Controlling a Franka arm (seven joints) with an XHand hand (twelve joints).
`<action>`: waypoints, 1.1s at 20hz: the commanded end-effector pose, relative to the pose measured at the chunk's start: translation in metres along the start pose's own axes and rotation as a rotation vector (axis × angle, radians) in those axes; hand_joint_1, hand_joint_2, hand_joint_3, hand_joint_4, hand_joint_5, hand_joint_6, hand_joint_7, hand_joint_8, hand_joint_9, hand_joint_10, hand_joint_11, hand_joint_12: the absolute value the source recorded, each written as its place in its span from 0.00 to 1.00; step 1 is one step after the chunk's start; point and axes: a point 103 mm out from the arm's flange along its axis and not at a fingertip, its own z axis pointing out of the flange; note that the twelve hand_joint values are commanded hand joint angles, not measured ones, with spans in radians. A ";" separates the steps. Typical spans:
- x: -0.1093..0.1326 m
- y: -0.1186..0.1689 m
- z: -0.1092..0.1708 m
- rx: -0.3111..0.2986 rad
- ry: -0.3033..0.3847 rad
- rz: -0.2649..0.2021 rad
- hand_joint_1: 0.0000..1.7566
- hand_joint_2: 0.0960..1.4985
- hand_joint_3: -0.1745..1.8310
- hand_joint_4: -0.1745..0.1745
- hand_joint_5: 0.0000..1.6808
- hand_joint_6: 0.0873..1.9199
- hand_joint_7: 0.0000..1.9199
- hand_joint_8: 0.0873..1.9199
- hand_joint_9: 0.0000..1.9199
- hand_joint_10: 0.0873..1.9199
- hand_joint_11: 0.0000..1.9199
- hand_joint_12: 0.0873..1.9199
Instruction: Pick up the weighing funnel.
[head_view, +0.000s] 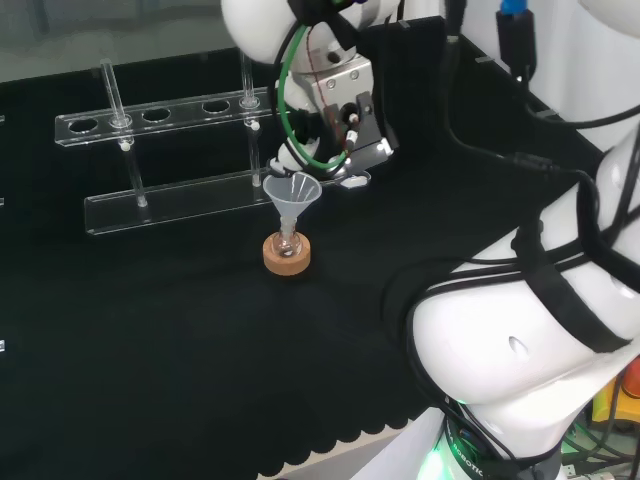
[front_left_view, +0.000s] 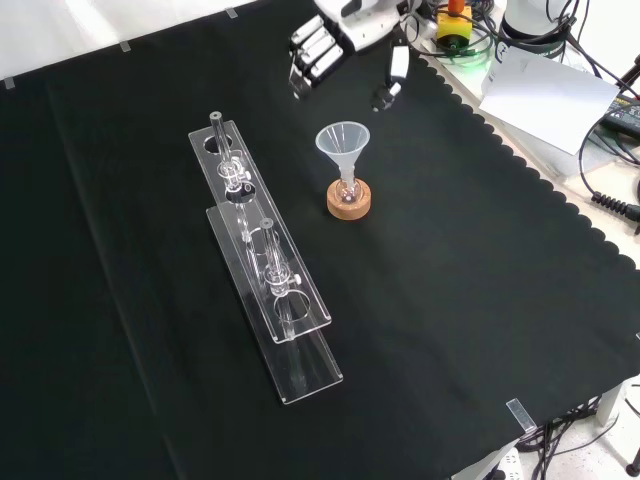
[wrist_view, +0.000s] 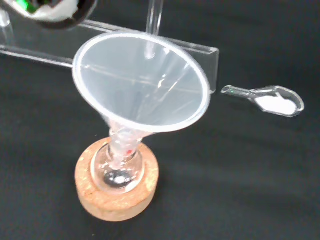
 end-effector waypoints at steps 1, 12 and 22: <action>-0.020 -0.014 -0.005 0.010 0.023 0.055 0.42 0.36 0.37 0.27 0.21 0.00 0.08 0.33 0.18 0.35 0.06 0.75; -0.118 -0.008 0.000 -0.013 0.109 0.158 0.46 0.37 0.38 0.27 0.28 0.00 0.18 0.33 0.28 0.31 0.17 0.70; -0.168 0.041 0.009 -0.014 0.119 0.162 0.48 0.37 0.40 0.28 0.33 0.00 0.23 0.32 0.32 0.29 0.21 0.68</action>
